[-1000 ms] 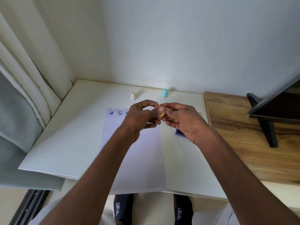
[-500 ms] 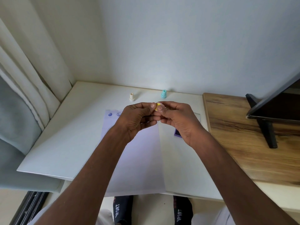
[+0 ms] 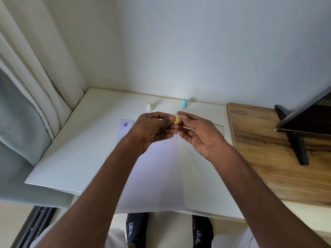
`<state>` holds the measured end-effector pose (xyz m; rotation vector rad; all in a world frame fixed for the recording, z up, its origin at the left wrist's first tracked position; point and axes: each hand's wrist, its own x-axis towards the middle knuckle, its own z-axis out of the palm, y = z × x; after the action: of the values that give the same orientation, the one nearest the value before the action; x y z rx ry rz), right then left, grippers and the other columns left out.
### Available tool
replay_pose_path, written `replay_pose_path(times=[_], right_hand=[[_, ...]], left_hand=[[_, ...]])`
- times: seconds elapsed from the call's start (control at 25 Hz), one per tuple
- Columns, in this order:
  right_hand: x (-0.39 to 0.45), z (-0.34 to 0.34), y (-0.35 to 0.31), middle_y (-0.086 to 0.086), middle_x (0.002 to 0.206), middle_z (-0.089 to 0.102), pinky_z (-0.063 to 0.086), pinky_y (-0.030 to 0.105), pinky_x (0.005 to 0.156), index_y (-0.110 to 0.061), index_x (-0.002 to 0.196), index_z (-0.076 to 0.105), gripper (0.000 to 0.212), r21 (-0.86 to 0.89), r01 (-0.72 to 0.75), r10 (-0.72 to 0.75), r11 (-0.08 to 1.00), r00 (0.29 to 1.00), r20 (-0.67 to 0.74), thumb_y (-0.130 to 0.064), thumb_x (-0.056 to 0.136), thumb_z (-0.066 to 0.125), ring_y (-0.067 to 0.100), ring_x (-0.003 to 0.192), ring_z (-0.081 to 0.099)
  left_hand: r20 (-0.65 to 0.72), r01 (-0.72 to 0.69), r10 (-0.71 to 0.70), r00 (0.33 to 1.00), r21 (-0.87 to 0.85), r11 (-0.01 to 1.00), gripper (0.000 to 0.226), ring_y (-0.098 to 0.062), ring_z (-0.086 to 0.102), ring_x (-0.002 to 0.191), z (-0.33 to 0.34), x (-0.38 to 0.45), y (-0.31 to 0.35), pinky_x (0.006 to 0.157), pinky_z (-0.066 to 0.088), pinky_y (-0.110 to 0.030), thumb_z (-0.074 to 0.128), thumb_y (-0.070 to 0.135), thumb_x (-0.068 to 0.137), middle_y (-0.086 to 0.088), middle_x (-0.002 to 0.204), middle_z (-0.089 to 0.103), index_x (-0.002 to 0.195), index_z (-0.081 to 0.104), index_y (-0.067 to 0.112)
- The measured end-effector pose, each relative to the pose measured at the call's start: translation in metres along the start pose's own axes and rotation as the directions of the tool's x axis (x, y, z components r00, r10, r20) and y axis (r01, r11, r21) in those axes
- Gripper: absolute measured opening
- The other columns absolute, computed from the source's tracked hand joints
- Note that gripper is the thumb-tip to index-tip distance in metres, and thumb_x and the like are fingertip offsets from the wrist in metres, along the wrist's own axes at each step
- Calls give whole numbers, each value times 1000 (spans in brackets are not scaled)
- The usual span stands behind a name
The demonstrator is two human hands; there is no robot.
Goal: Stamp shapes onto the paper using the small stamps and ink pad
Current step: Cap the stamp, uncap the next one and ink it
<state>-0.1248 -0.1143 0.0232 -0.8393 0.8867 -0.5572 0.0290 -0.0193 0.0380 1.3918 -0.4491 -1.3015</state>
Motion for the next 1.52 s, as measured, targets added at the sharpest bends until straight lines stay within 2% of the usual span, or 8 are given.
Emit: replay_pose_path(times=[0.12,0.2,0.28,0.4,0.64,1.04,1.28,1.52], right_hand=[[8,7,8,12,100,78,62,27,73,-7,119,74,25,86,-4,14,996,994,-109,-7,93,74,17,77,73],[19,14,12,12,98,81,64,31,74,-11,110,76,23,-160,152,-190,975,947,-259,-9,88,79,18,76,74],[33,26,17,3,87,81,62,38,83,-17,101,79,18,-508,273,-454,817,847,-275,-17,83,82,17,80,76],[63,50,22,-3,85,80,56,33,83,-20,95,78,14,-780,332,-646,530,754,-118,-21,82,79,17,82,73],[128,70,38,7,91,78,43,30,69,-16,97,75,10,-938,308,-724,159,683,102,-15,93,66,32,89,70],[130,61,48,7,108,74,51,35,77,-16,115,70,19,-914,382,-721,135,670,174,-24,101,59,29,95,71],[60,35,27,-3,110,70,59,38,77,-23,120,66,30,-839,472,-809,269,584,69,-16,92,70,15,81,71],[-11,-60,-5,-4,91,79,63,34,63,-25,95,76,20,-688,183,-555,702,745,-369,-10,87,66,13,73,77]], left_hand=[[-142,-34,115,983,474,880,21,-32,77,82,-13,-3,2,77,65,-37,78,26,89,-14,91,80,100,75,9],[-232,81,235,944,852,517,36,-31,67,102,-23,-5,-1,84,56,-35,78,33,84,-7,110,71,114,70,14],[-306,272,124,944,933,236,75,-35,45,131,-27,-11,-7,101,43,-42,81,43,80,-13,141,45,140,49,13],[-385,385,-19,923,919,81,112,-39,26,144,-27,-17,-16,109,35,-53,82,55,75,-14,160,17,157,19,10],[-364,365,-27,931,928,66,107,-44,19,146,-24,-17,-16,108,41,-61,79,48,83,-17,158,13,157,15,5],[-379,379,-19,925,925,-3,103,-41,27,141,-17,-16,-16,107,36,-63,78,50,81,-14,155,18,155,21,8],[-238,219,235,942,970,106,71,-36,39,131,-6,-6,-17,98,38,-46,72,44,87,-13,142,36,140,39,9],[127,-163,235,964,977,139,52,-31,47,126,40,0,-34,99,50,-47,69,38,93,-10,134,50,135,52,15]])
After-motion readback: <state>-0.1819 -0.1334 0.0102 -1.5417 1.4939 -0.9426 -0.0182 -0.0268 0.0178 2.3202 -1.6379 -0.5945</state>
